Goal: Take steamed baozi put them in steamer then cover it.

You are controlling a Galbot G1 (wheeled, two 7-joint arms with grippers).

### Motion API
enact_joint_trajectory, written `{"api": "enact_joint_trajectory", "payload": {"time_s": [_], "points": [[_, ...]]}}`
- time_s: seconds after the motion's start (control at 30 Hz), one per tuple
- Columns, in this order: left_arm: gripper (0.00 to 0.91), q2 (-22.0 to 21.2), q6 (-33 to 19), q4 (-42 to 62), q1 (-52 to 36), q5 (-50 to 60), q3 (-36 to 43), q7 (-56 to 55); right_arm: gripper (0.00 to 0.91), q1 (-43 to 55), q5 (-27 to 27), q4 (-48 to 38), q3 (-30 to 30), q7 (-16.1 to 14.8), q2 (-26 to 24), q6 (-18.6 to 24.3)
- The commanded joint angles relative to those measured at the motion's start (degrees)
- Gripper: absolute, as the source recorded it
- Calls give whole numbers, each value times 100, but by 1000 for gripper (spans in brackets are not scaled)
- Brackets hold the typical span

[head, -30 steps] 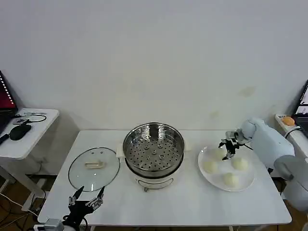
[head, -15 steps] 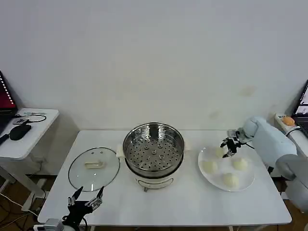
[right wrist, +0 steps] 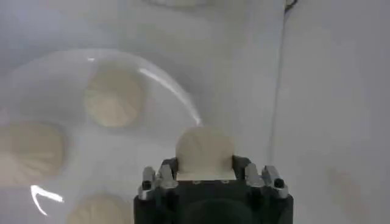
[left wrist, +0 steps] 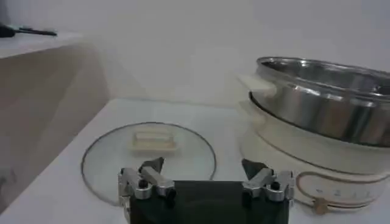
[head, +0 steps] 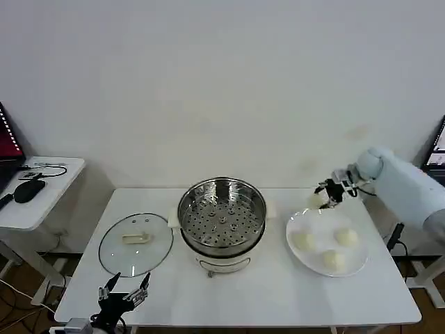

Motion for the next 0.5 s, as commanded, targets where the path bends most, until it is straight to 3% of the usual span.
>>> {"api": "enact_joint_trajectory", "payload": {"time_s": [0.03, 0.3, 0.5], "points": [[907, 1, -2, -7, 2, -2, 10, 3, 605, 800, 435, 681, -574, 53, -52, 558], [907, -3, 3, -57, 2, -20, 42, 10, 615, 1269, 794, 143, -647, 30, 694, 1774], [907, 5, 7, -47, -42, -34, 66, 11, 615, 1208, 783, -4, -554, 97, 1230, 2247]]}}
